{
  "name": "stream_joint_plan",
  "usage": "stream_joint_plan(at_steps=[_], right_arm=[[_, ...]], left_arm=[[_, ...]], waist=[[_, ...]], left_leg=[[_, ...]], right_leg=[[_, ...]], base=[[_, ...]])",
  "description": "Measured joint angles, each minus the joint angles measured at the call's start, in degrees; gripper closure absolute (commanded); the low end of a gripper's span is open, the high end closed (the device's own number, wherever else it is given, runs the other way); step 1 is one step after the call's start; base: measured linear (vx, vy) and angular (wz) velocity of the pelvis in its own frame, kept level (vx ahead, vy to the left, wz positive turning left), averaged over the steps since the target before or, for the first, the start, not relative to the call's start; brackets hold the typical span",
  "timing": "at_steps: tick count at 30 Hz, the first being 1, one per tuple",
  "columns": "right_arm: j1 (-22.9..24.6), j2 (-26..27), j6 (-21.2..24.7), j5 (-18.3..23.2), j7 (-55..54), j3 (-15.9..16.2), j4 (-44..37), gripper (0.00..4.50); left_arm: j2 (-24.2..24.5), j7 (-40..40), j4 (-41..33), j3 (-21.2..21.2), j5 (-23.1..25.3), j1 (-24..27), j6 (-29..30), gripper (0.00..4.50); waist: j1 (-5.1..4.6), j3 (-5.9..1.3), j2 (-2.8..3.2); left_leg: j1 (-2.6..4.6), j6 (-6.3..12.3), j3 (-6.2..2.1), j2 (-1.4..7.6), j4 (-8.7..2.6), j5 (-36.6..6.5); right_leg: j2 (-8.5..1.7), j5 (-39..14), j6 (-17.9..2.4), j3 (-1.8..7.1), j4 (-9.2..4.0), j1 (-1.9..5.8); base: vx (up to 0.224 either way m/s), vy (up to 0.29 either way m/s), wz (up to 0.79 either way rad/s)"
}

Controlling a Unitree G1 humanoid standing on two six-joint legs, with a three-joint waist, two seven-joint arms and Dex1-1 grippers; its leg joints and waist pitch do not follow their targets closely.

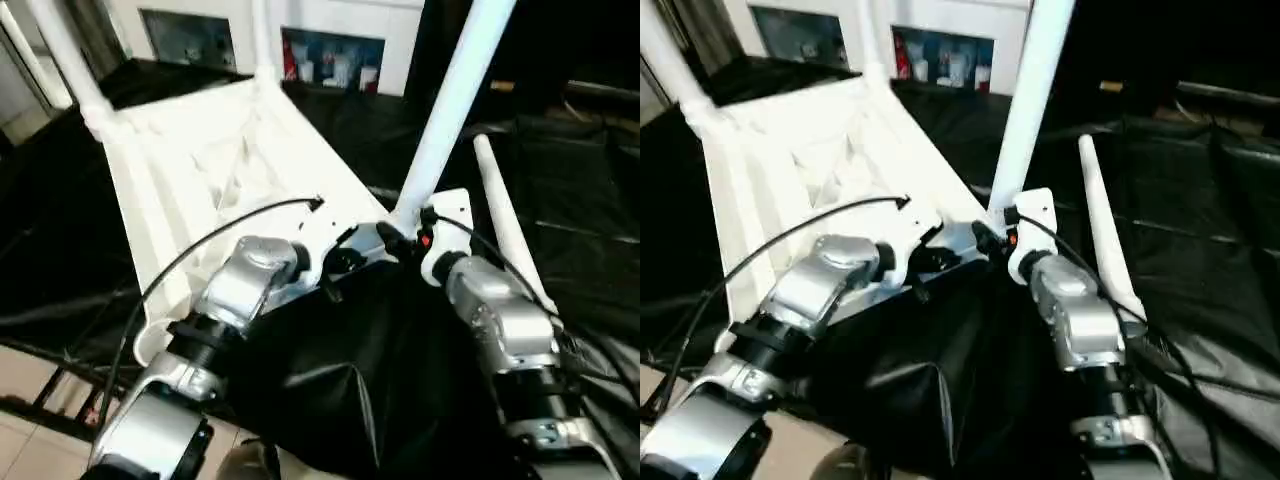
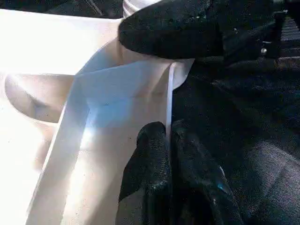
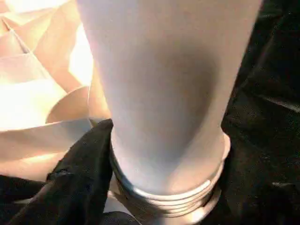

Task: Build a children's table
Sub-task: Rotate leg to tighten

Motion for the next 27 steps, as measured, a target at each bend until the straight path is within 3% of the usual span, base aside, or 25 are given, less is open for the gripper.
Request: stream_joint_plan(at_steps=[6,14,21,27], right_arm=[[0.4,-2.0,-0.7,-0.4,3.9,1.9,-0.5,0.60],[3.9,-13.4,0.5,0.1,20.9,8.5,-7.4,0.60],[6.6,-21.6,1.1,3.2,33.1,10.3,-12.6,0.60],[7.5,-23.4,2.4,5.1,37.1,10.3,-14.6,0.60]], left_arm=[[1.5,-1.7,-1.0,-0.6,0.0,0.7,-1.2,4.50],[8.4,-13.5,-5.8,-2.3,-1.7,4.4,-6.7,4.50],[13.4,-23.1,-10.2,-3.5,-4.0,6.9,-8.5,4.50],[15.2,-26.9,-10.8,-3.9,-4.4,7.1,-9.7,4.50]], waist=[[-0.10,-0.04,0.06],[0.50,-0.18,0.29],[1.86,-0.23,0.38],[1.95,-0.23,0.38]], left_leg=[[0.01,0.00,0.03,-0.01,0.01,0.0],[-0.02,0.00,0.02,0.03,-0.05,0.0],[-0.36,0.02,0.06,0.03,0.15,0.0],[-0.36,0.02,0.06,0.04,0.24,0.0]], right_leg=[[0.00,0.0,0.0,0.03,0.00,-0.02],[0.01,0.3,-0.2,0.01,0.26,-0.07],[-0.01,0.2,-0.1,0.08,0.19,-0.10],[-0.01,0.2,-0.1,0.12,0.27,-0.04]], base=[[0.000,0.000,0.00],[0.000,0.000,0.00],[0.000,0.000,0.00],[0.000,0.000,0.00]])
